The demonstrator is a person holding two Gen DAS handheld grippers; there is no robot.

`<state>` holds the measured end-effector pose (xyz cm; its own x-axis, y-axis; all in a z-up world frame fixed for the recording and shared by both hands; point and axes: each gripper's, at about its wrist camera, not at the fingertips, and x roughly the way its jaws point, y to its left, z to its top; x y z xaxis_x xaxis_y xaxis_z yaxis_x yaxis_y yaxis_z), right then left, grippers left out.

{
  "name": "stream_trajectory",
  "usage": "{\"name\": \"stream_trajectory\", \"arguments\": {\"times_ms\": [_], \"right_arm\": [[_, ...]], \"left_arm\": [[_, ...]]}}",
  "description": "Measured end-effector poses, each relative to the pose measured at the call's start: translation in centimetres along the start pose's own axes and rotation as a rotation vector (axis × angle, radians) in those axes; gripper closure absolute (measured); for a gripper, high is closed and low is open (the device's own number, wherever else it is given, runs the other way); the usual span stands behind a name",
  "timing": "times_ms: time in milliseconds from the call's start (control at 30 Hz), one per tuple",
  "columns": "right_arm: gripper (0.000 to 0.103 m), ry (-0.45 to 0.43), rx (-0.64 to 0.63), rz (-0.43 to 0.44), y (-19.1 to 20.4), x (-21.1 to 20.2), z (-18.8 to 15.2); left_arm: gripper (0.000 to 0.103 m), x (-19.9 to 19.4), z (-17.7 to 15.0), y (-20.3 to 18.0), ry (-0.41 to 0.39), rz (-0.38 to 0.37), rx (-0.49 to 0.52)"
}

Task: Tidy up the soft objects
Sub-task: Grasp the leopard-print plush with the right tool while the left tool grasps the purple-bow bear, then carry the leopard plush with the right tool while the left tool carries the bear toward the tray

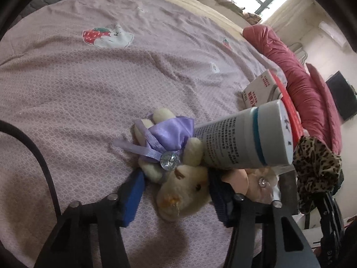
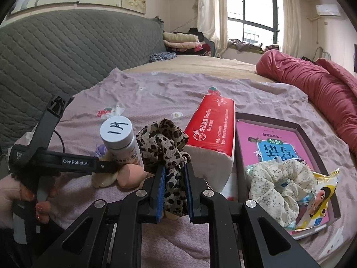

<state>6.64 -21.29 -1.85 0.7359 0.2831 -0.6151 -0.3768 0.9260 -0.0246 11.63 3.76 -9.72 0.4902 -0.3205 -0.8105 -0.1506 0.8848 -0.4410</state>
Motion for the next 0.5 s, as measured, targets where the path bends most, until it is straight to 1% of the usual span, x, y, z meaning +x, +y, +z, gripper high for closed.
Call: {"name": "stream_trajectory", "arguments": {"times_ms": [67, 200, 233, 367, 500], "right_arm": [[0.087, -0.005, 0.002, 0.000, 0.0, -0.1, 0.0], [0.087, -0.019, 0.000, -0.001, 0.1, -0.5, -0.1], [0.087, -0.023, 0.001, 0.001, 0.2, -0.6, 0.0], [0.087, -0.031, 0.004, 0.007, 0.3, -0.9, 0.1], [0.087, -0.032, 0.008, 0.008, 0.3, -1.0, 0.1]], "left_arm": [[0.054, -0.7, 0.0, 0.2, -0.014, -0.009, 0.000], [0.060, -2.5, -0.3, -0.2, -0.047, -0.004, 0.025], [0.070, -3.0, -0.4, -0.4, -0.052, -0.003, 0.036], [0.070, -4.3, -0.8, -1.1, -0.075, 0.015, 0.088], [0.070, -4.1, -0.9, -0.9, -0.057, 0.011, 0.083]]}}
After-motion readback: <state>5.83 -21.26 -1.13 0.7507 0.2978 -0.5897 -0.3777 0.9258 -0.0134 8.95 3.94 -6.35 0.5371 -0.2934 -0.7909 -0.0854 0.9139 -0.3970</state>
